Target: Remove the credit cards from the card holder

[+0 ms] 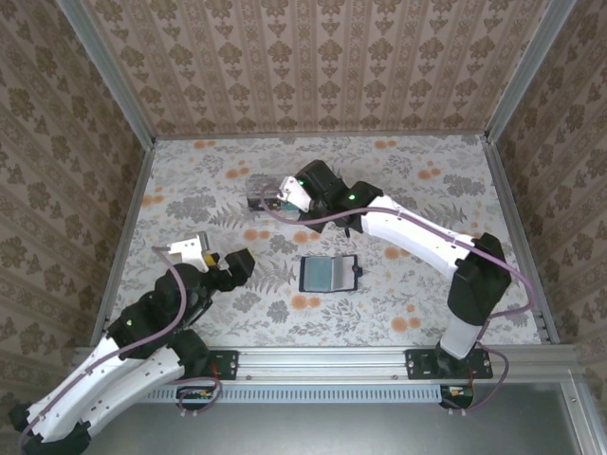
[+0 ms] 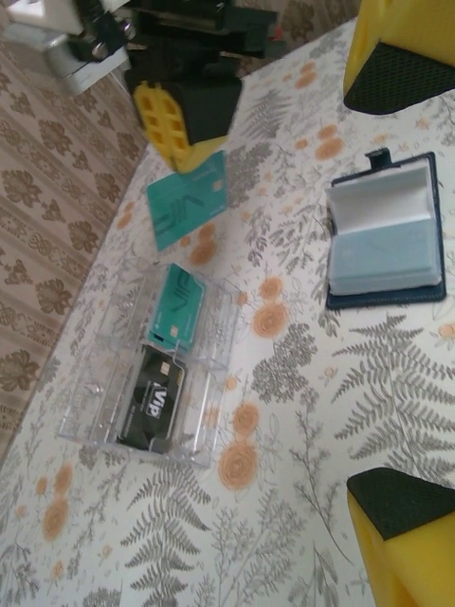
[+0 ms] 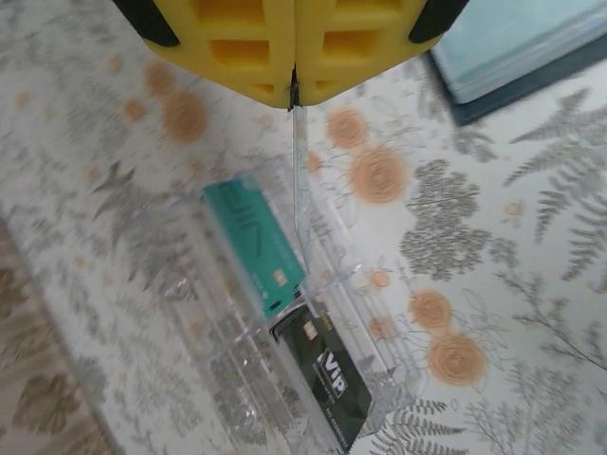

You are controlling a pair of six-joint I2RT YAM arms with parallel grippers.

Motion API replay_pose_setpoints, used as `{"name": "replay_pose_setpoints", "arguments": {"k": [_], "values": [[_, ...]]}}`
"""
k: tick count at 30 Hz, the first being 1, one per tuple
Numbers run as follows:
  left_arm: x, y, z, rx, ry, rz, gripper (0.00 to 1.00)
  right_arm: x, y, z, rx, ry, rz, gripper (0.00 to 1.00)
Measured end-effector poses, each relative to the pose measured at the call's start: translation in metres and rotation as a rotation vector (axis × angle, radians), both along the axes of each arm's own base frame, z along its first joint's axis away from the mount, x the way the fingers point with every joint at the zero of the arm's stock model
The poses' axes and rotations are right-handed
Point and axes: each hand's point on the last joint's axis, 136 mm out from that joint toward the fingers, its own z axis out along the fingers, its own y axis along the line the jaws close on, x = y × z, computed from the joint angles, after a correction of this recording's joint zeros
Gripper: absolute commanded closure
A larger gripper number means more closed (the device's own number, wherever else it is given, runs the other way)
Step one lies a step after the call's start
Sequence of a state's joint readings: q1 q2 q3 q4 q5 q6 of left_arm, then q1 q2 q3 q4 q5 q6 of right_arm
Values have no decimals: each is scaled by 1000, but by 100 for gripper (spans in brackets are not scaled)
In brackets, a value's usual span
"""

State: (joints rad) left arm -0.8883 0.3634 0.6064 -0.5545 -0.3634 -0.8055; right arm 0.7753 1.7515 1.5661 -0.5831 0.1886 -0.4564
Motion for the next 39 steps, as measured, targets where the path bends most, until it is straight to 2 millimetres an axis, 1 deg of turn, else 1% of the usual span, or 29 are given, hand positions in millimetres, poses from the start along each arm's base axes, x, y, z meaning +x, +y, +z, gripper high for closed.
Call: {"name": "replay_pose_setpoints", "arguments": {"k": [4, 8, 13, 18, 22, 28, 33, 39], "values": [[-4, 9, -5, 28, 6, 13, 0, 16, 7, -11, -126, -55, 86, 100], [-7, 20, -8, 52, 7, 36, 0, 27, 10, -31, -236, -75, 160, 100], [-10, 32, -6, 70, 1, 66, 0, 39, 18, -45, -313, -92, 213, 100], [-12, 40, -4, 73, -9, 88, 0, 50, 25, -52, -348, -112, 243, 100], [-13, 44, -8, 90, -1, 97, 0, 56, 25, -59, -371, -116, 250, 100], [-13, 46, -10, 101, 4, 101, 0, 65, 25, -69, -389, -112, 246, 100], [-13, 46, -10, 101, 4, 101, 0, 68, 24, -83, -407, -95, 248, 100], [-13, 46, -10, 101, 4, 101, 0, 74, 27, -87, -412, -110, 246, 100]]}}
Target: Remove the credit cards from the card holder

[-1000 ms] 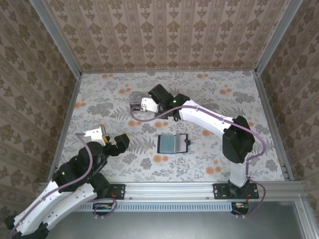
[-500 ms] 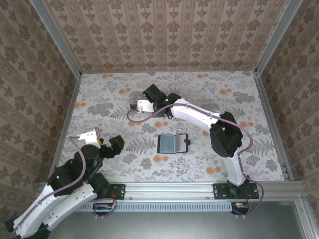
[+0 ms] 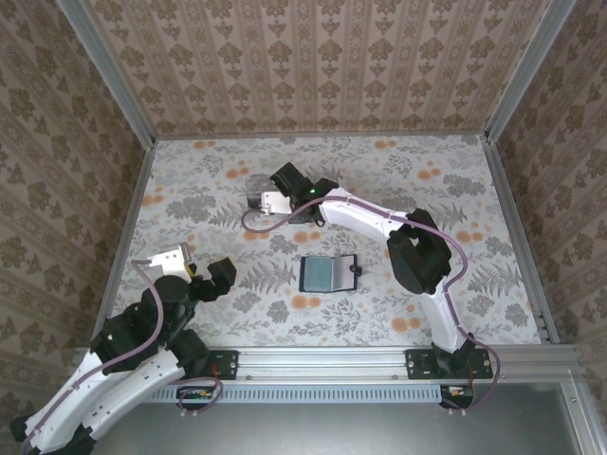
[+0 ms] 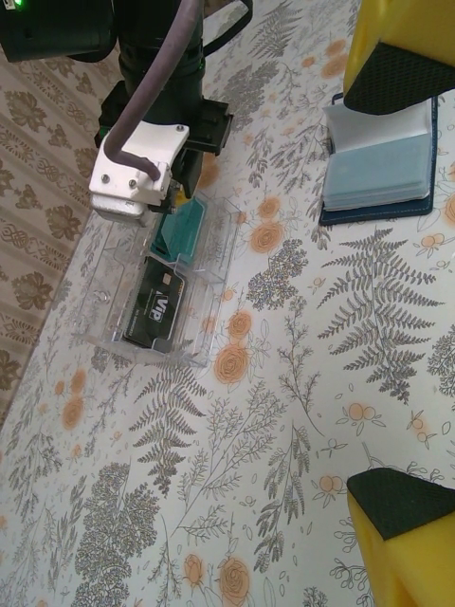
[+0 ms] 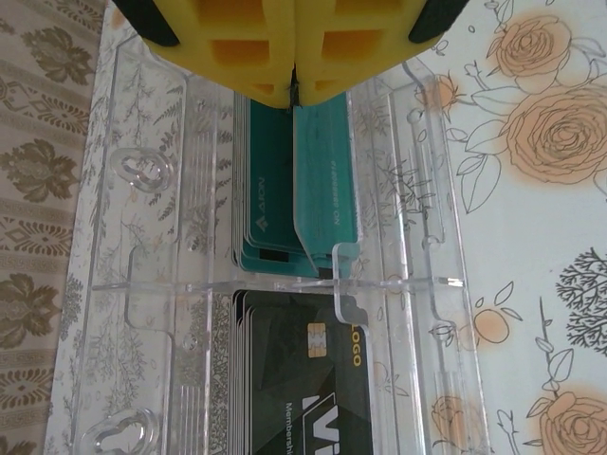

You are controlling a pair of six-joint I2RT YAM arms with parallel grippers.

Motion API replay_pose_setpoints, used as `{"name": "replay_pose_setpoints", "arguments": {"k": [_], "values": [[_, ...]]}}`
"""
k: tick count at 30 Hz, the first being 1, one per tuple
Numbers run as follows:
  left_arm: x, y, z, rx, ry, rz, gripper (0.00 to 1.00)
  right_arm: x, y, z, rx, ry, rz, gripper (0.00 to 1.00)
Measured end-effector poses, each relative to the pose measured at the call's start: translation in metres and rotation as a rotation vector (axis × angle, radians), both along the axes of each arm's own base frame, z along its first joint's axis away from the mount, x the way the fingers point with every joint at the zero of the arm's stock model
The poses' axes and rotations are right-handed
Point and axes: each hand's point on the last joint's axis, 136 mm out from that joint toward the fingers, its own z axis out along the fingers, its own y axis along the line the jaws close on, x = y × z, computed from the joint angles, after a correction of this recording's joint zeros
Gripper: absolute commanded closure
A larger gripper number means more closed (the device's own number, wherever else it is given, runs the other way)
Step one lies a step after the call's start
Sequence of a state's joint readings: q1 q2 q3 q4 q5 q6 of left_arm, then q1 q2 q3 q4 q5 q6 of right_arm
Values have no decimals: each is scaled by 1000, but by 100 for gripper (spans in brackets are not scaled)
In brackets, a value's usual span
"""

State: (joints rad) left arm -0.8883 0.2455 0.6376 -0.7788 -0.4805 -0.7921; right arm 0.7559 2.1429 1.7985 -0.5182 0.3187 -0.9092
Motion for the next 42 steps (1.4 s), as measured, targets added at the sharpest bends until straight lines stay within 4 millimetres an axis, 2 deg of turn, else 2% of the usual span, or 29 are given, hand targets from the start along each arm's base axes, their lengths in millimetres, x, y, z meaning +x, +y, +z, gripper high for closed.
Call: {"name": "replay_pose_setpoints", "arguments": {"k": [8, 10, 14, 23, 31, 37, 40, 42], "values": [[0, 0, 0, 0, 0, 0, 0, 7, 1, -10, -10, -15, -12, 100], [0, 0, 0, 0, 0, 0, 0, 9, 2, -13, -12, -21, -16, 93], [0, 0, 0, 0, 0, 0, 0, 12, -1, -13, -12, -31, -32, 68], [0, 0, 0, 0, 0, 0, 0, 24, -4, -10, -6, -72, -58, 65], [0, 0, -1, 1, 1, 0, 0, 34, -9, -16, -1, -85, -98, 65], [1, -1, -2, 0, 0, -1, 0, 34, -10, -14, 29, -80, -131, 58], [1, -3, -5, 2, 4, -5, 0, 29, -11, -3, 75, -78, -155, 56], [1, -4, -6, 0, 5, -10, 0, 21, -13, 14, 130, -77, -180, 55]]}}
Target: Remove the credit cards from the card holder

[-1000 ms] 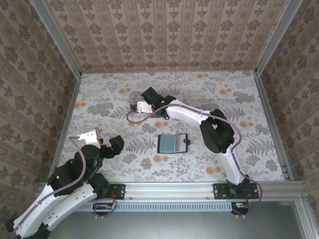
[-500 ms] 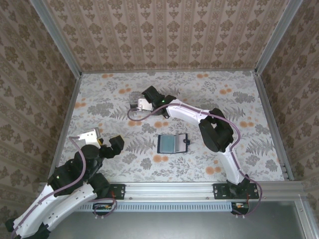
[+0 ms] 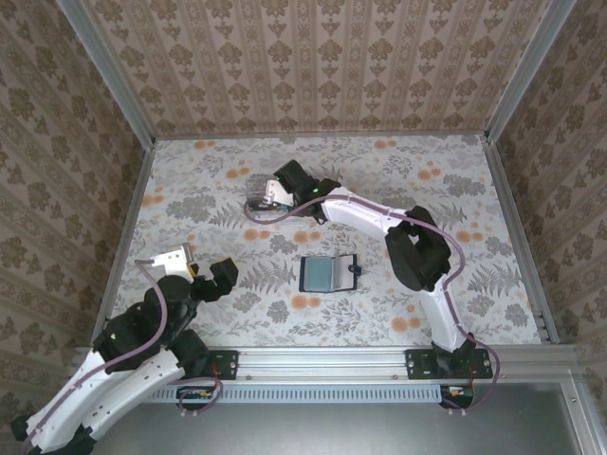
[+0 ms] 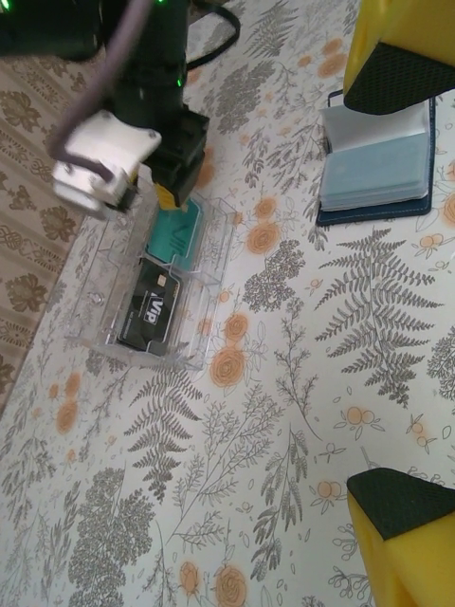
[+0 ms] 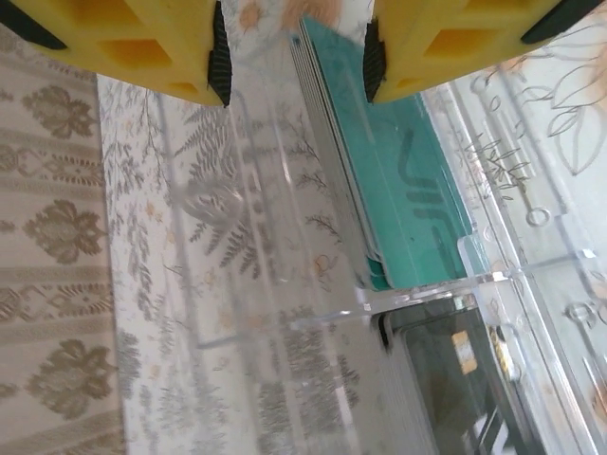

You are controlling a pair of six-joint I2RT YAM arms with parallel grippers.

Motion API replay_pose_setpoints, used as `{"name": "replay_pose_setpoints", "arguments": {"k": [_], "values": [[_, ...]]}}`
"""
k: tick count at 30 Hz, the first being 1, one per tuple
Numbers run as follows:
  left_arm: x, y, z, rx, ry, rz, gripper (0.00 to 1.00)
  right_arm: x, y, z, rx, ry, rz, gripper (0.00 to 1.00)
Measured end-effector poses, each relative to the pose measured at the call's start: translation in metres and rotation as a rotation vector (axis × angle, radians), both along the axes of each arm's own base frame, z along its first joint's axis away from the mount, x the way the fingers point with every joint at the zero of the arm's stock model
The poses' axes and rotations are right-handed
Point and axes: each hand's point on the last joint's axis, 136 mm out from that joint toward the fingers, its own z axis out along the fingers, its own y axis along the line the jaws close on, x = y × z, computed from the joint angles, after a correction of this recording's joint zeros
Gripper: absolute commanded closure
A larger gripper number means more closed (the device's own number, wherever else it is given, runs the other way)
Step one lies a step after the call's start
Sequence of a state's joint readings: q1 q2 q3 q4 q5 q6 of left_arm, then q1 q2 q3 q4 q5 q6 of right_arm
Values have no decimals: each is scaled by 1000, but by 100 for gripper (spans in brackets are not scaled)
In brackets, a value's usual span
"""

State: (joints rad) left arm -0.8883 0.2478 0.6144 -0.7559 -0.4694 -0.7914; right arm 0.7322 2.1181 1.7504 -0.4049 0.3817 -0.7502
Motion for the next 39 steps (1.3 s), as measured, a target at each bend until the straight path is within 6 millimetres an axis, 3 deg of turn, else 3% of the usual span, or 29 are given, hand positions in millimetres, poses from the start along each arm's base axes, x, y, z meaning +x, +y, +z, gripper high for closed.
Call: {"name": "replay_pose_setpoints", "arguments": {"k": [7, 10, 13, 17, 20, 31, 39], "values": [[6, -19, -9, 17, 45, -41, 3, -50, -8, 78, 363, 47, -147, 61], [12, -31, -18, 42, 89, -60, 5, -77, -13, 86, 519, 144, -235, 62], [17, -43, -27, 58, 131, -82, 8, -108, -20, 59, 604, 300, -340, 65], [25, -58, -37, 57, 178, -105, 8, -151, -33, -6, 606, 518, -492, 68], [30, -69, -43, 49, 207, -125, 8, -178, -43, -38, 561, 604, -577, 67], [38, -104, -60, 20, 283, -213, 9, -208, -84, -84, 465, 617, -732, 68], [45, -130, -67, -40, 311, -263, 27, -220, -117, -90, 461, 585, -801, 70]]}}
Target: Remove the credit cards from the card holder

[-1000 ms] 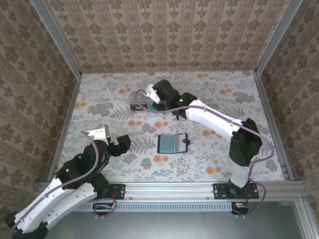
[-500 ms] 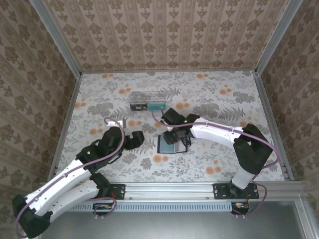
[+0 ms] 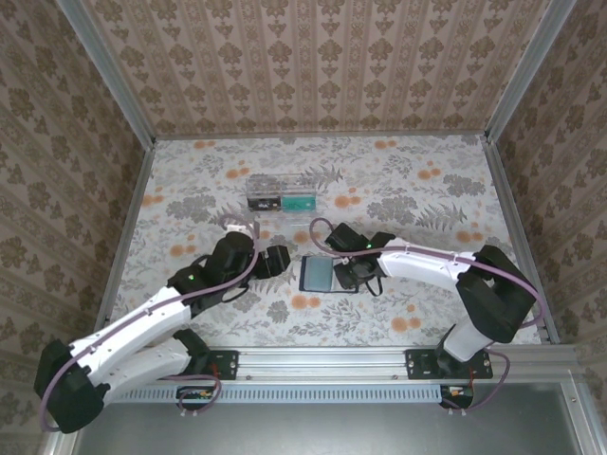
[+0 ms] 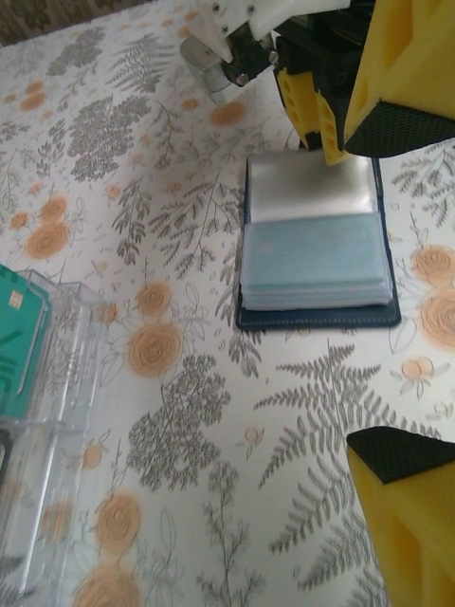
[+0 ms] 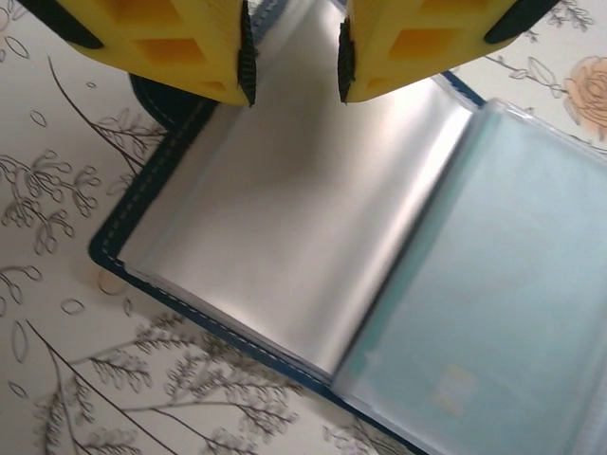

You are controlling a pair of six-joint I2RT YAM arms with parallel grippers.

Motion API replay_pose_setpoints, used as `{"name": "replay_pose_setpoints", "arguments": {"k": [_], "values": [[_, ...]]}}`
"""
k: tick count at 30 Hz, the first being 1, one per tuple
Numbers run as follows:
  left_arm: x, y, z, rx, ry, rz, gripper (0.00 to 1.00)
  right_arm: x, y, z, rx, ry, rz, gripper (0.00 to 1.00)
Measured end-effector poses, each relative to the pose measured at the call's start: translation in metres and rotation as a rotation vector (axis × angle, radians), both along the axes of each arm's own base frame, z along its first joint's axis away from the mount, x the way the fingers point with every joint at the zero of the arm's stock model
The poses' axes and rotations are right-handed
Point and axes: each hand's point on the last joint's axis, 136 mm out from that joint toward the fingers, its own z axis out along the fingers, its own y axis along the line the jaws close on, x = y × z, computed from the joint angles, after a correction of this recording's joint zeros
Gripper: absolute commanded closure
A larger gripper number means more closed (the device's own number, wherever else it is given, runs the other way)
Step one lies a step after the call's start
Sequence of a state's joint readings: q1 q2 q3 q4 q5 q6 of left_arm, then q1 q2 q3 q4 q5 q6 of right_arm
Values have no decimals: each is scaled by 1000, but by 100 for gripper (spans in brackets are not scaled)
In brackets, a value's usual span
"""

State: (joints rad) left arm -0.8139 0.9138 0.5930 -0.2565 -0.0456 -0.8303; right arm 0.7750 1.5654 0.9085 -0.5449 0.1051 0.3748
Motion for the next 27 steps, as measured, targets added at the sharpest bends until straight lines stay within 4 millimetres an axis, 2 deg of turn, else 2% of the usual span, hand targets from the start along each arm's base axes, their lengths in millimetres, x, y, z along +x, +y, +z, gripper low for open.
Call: {"name": "replay_pose_setpoints", "arguments": {"k": [5, 10, 18, 23, 27], "values": [[-1, -24, -16, -16, 41, -49, 36, 1, -11, -14, 14, 8, -48, 77], [-2, -45, -33, -30, 76, -88, 44, 3, -8, -21, 47, 7, -60, 79], [-2, -70, -70, -27, 140, -131, 45, 9, 5, -20, 121, -11, -49, 78], [0, -76, -90, -10, 171, -136, 45, 9, 8, -20, 140, -9, -43, 78], [0, -76, -98, 3, 183, -134, 45, 9, 9, -20, 146, -10, -42, 78]]}}
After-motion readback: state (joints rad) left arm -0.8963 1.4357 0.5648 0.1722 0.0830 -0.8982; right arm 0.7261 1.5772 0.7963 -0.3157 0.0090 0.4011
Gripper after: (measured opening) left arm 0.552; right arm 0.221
